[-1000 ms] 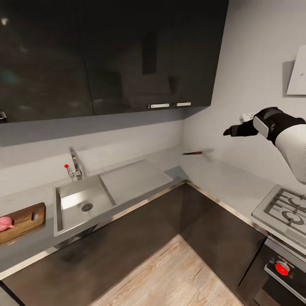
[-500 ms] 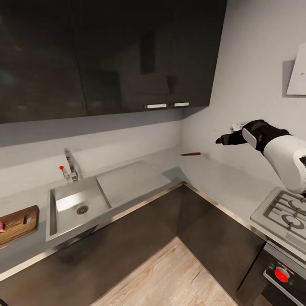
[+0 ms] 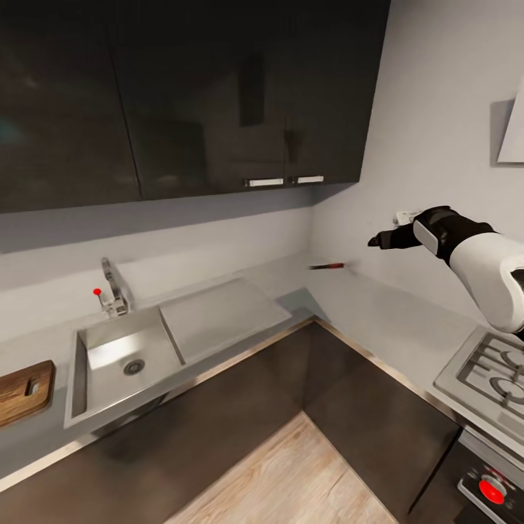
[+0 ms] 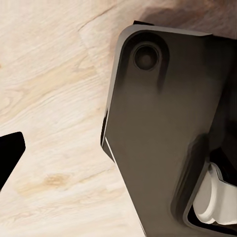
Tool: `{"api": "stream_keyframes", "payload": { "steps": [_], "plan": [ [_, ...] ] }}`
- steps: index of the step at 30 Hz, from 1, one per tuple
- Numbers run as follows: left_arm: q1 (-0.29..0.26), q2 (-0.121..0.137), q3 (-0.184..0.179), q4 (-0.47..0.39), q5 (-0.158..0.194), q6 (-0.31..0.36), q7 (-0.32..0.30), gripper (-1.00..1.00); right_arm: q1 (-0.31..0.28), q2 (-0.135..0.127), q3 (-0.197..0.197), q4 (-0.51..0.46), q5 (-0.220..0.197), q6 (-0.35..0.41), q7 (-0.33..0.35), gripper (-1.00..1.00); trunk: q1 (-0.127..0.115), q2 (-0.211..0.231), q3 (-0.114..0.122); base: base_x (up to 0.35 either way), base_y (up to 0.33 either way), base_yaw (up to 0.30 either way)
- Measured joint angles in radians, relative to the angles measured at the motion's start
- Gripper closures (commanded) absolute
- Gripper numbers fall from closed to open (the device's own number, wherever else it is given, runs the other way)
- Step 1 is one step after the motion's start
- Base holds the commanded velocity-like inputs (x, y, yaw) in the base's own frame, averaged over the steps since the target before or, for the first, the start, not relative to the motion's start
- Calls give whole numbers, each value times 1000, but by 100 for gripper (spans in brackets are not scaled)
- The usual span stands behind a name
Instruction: In the kitchen, take the Vidalia onion out of the sink, dice it on the chopping board with the paring knife, put the diced onion into the bowl on the countertop, then place both the paring knife and the chopping board into the sink.
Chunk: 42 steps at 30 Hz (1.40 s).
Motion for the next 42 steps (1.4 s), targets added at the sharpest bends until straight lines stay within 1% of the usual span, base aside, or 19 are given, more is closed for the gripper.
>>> {"api": "stream_keyframes", "payload": {
  "steps": [18, 24, 35, 42],
  "plan": [
    [0, 0, 0, 0, 0, 0, 0, -100, 7, 1, 0, 0, 0, -2, 0, -100, 0, 0, 0, 121, 0, 0],
    [-1, 0, 0, 0, 0, 0, 0, -100, 17, 1, 0, 0, 0, -17, 3, -100, 0, 0, 0, 144, 0, 0],
    [0, -3, 0, 0, 0, 0, 0, -100, 18, 2, 0, 0, 0, -20, 5, -100, 0, 0, 0, 147, 0, 0],
    [0, -6, 0, 0, 0, 0, -1, -100, 18, 1, 0, 0, 0, -20, 5, -100, 0, 0, 0, 148, -88, 0]
  ]
}}
